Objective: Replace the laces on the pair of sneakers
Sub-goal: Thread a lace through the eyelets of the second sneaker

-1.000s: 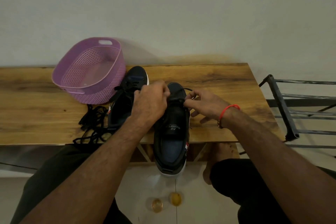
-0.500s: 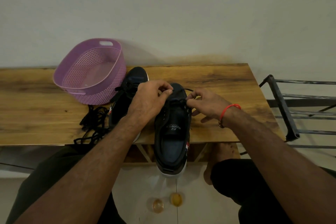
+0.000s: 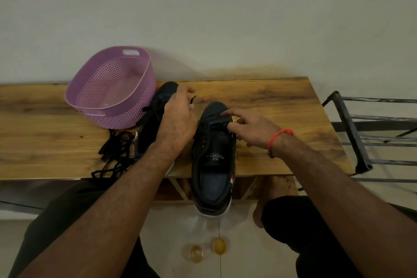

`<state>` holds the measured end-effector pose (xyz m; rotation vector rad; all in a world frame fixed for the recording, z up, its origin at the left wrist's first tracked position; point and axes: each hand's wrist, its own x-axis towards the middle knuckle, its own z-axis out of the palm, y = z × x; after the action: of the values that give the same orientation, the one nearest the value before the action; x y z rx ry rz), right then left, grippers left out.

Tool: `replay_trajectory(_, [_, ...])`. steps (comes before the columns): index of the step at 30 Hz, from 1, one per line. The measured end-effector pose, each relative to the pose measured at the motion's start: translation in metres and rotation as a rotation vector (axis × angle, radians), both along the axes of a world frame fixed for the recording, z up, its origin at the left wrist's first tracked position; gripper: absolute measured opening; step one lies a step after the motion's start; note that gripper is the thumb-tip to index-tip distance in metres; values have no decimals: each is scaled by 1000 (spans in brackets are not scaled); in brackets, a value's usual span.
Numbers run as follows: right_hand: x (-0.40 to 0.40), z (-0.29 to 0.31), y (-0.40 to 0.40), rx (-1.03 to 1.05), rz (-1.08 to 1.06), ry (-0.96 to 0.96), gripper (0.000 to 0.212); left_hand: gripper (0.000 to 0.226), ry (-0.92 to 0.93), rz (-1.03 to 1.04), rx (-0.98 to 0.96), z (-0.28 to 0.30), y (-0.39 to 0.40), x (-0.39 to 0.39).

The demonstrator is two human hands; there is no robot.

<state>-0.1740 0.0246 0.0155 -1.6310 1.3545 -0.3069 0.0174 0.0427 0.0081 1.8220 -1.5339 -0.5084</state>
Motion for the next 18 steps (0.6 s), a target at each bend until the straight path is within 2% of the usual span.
replay_trajectory(3, [6,-3,0,-108,44,82,32,46,-80,-59,-6,1,0,1])
replay_trajectory(6, [7,-4,0,-113,16,88,25,30,-74,-136,108,-2,3,2])
replay_trajectory(9, [5,-5,-1,-93,1,65,22,21,-154,-189,160,-7,4,2])
replay_trajectory(12, [2,-5,-2,-49,-11,35,25,18,-192,-184,158,-7,5,3])
replay_trajectory(16, [-1,1,-3,20,-37,26,29,25,-129,-137,147,-4,7,1])
replay_trajectory(18, [-2,2,-3,23,-48,24,32,27,-185,-128,167,-6,7,-4])
